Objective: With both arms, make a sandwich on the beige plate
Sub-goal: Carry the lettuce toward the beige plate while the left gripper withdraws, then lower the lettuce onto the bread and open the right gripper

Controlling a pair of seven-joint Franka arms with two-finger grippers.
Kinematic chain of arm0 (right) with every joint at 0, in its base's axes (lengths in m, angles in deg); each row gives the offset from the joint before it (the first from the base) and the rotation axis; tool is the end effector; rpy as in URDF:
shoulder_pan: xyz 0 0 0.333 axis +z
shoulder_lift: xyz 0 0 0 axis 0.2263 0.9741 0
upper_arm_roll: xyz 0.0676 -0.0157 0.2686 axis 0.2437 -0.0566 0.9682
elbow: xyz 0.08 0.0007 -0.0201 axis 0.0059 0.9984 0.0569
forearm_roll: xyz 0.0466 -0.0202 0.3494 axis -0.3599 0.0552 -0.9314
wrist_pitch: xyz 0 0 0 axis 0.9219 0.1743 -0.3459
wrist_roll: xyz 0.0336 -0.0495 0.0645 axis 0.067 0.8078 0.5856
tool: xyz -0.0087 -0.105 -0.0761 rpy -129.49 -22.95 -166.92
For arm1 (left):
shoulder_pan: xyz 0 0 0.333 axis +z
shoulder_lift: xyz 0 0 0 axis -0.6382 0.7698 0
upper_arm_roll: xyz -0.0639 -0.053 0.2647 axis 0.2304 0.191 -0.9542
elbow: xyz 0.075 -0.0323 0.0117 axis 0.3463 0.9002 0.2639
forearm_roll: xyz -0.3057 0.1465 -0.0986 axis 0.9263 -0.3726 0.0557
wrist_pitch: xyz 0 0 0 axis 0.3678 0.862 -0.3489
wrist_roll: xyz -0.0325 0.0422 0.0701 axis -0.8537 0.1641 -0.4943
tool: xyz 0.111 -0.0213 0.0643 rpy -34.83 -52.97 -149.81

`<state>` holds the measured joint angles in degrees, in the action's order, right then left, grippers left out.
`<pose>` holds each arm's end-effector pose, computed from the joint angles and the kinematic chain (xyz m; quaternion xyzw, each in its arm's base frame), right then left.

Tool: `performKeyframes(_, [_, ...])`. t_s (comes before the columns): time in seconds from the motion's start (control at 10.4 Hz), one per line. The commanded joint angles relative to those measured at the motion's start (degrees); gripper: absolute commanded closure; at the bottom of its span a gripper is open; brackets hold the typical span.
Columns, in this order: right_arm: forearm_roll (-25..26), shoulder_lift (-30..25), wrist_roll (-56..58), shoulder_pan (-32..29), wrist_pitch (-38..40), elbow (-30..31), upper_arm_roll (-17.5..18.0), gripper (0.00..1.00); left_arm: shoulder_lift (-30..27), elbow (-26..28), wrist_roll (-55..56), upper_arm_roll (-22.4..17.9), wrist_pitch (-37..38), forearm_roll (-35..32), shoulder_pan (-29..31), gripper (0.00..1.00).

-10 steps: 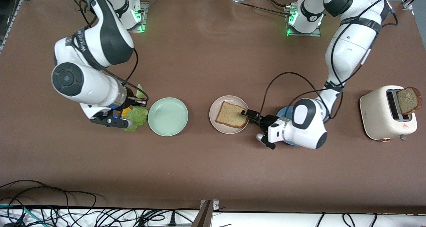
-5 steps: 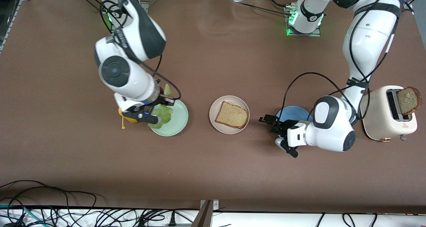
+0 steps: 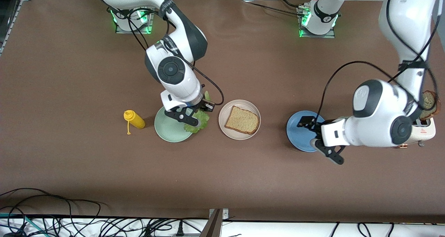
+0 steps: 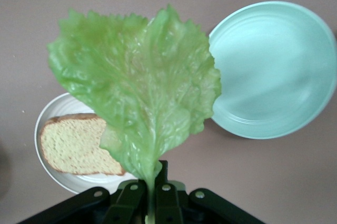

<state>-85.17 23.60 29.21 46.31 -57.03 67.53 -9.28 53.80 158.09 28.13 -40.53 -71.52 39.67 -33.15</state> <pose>0.5434 0.4071 0.3203 -0.9784 0.1977 0.0239 0.0558 0.6346 -0.1265 0.3503 0.9548 -0.2529 -0.0579 0.1452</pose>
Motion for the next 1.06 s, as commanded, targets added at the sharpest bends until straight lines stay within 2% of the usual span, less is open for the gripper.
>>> performKeyframes(0.0, [0.9, 4.1, -3.4, 2.5, -3.1, -3.1, -0.6, 1.00, -8.0, 1.9, 3.3, -1.3, 4.2, -7.6, 0.7, 0.00])
performKeyframes(0.1, [1.0, 5.9, -4.0, 3.7, -3.2, -5.4, -0.6, 1.00, -10.7, 2.3, 4.6, -1.8, 4.2, -10.3, 1.1, 0.00])
performKeyframes(0.29, [0.9, 10.9, -7.6, 6.0, -5.4, -11.4, -0.5, 1.00, -16.8, 4.7, 6.6, -7.9, 4.2, -12.9, -2.6, 0.00])
performKeyframes(0.38, [0.9, 12.9, -8.0, 7.2, -6.5, -13.2, -0.4, 1.00, -19.9, 7.5, 5.6, -10.4, 4.1, -11.6, -3.3, 0.00])
performKeyframes(0.58, [0.9, 15.2, -8.1, 8.9, -11.7, -13.3, -0.5, 1.00, -27.6, 17.1, 6.4, -12.1, -0.6, -11.0, -4.7, 0.00])
performKeyframes(0.67, [0.9, 16.1, -7.9, 9.0, -14.0, -13.4, -0.5, 1.00, -29.9, 20.3, 5.7, -16.3, -2.5, -8.0, -6.8, 0.00])
performKeyframes(0.86, [0.9, 18.1, -7.7, 9.5, -18.1, -13.5, -0.5, 1.00, -31.4, 23.2, 5.8, -18.7, -2.9, -6.0, -8.2, 0.00])
performKeyframes(0.96, [0.9, 18.2, -7.5, 9.5, -18.7, -13.6, -0.4, 0.89, -33.0, 25.1, 5.7, -18.7, -2.9, -5.9, -7.7, 0.00])
